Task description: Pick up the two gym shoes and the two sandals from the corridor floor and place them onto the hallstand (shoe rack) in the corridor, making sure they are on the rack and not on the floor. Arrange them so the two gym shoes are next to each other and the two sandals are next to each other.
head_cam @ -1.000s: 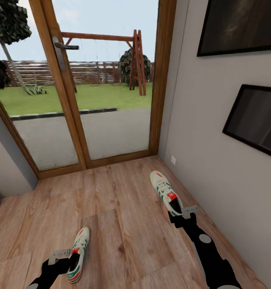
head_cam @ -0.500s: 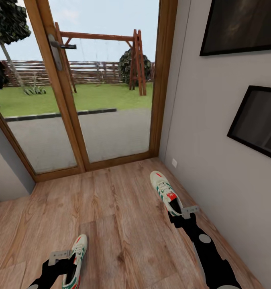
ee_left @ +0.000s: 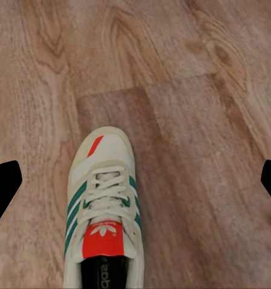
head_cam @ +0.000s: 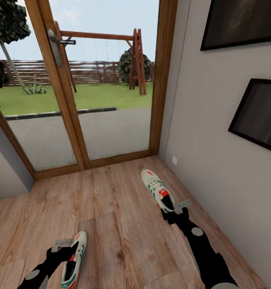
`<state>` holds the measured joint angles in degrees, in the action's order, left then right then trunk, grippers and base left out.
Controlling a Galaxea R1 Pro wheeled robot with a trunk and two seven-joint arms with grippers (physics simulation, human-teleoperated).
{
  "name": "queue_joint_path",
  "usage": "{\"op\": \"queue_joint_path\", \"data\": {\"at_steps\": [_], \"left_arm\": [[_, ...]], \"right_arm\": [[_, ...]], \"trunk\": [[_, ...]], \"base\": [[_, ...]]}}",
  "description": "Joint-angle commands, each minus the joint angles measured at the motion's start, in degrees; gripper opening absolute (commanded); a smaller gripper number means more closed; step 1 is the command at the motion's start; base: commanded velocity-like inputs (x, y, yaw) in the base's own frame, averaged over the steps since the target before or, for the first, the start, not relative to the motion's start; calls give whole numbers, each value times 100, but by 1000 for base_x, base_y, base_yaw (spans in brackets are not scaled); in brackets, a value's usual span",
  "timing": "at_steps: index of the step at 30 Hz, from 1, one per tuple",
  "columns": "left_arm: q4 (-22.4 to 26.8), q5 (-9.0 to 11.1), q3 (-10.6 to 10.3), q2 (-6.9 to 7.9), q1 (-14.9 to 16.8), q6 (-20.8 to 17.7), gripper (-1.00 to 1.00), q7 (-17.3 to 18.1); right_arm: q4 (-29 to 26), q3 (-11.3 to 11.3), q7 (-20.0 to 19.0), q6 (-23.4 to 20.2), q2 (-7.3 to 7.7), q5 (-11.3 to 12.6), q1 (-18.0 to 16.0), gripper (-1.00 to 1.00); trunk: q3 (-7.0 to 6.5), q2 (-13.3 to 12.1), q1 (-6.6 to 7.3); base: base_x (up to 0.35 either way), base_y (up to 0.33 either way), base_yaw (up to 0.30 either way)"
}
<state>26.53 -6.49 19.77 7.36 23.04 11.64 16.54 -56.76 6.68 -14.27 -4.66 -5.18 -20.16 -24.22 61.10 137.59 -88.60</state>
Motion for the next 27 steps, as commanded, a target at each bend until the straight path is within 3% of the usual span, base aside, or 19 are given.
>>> {"op": "queue_joint_path", "data": {"at_steps": [1, 3, 9, 14, 27], "left_arm": [[-5, -61, 47, -3, 30, 23, 100, 43], [-8, -61, 45, 0, 86, 17, 100, 53], [-87, -64, 30, 6, 124, 30, 100, 52], [-103, -71, 11, -1, 104, 56, 100, 51], [-104, -72, 9, -15, 83, 78, 100, 48]], "right_arm": [[-97, -9, -51, -125, -6, -34, -2, -100], [-305, -86, -66, -382, -3, 50, -3, -100], [-526, -141, -161, -552, 5, 252, -4, -100], [-829, -129, -583, -589, 37, 284, 4, -100], [-931, -121, -665, -595, 43, 284, 5, -100]], "trunk": [[24, 44, -22], [60, 124, -66], [167, 364, -197], [272, 565, -307], [672, 583, -341]], "base": [[0, 0, 0], [0, 0, 0], [0, 0, 0], [0, 0, 0], [0, 0, 0]]}}
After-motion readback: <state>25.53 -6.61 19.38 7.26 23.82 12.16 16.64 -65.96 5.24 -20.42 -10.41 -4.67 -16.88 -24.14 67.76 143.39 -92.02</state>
